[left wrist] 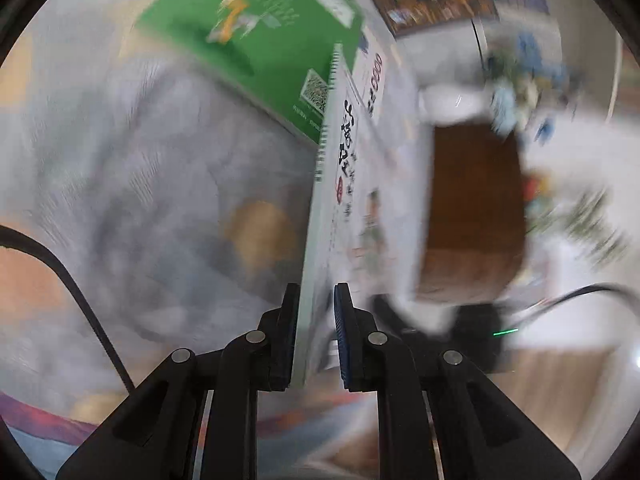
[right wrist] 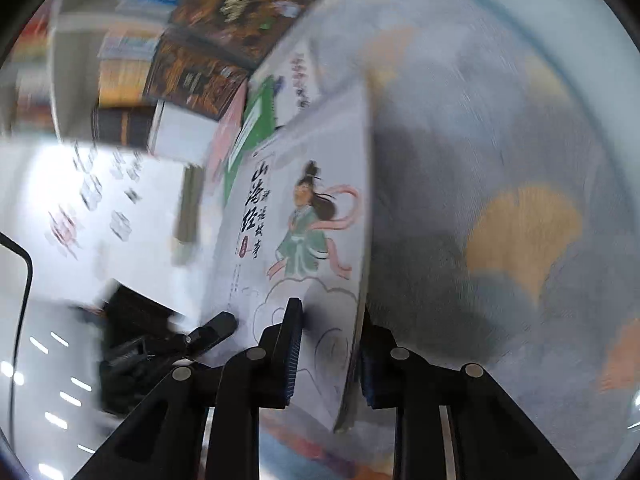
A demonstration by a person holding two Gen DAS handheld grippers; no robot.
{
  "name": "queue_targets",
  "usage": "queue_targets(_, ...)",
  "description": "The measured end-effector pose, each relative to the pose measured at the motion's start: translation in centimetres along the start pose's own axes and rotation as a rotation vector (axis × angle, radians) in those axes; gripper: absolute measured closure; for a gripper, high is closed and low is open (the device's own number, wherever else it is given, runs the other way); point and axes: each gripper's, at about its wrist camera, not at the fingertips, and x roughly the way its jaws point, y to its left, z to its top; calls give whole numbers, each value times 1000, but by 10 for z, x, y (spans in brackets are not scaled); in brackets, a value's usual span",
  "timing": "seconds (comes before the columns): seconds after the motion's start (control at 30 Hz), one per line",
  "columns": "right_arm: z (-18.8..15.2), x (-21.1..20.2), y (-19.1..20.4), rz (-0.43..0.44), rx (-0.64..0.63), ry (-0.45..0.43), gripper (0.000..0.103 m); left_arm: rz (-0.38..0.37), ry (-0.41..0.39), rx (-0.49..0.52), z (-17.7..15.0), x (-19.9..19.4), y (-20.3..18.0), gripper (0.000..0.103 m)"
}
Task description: Organize books
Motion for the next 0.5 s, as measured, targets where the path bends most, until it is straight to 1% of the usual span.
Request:
queue_targets(0.03,-3,-3,17,-70,-91,-14,79,45,-5,60,-2,0,-8,91)
queue_targets(0.07,-5,-4,26,-109,-147,-21,79,83,-12,111,-5,0,-16,91)
queue_targets(0.13,-13,-7,48,-174,-260,-33,79,115,-28,171,-8,-3,-26,91)
queue_targets(0.2,-20,-8,60,-209,-324,-39,79,135,-50,223,-10,-11,-33,91)
queue_targets(0.27,-30,-9,72,-244,-391,-37,79,135,-64,257,-9,-19,-37,91)
queue_targets(0.37,-39,-9,83,-259,-417,-32,79,129,-62,307,-9,-30,-42,91)
queue_targets(0.5,-52,-9,111,-299,-498,-37,79,66,-66,326,-4,-52,-43,91)
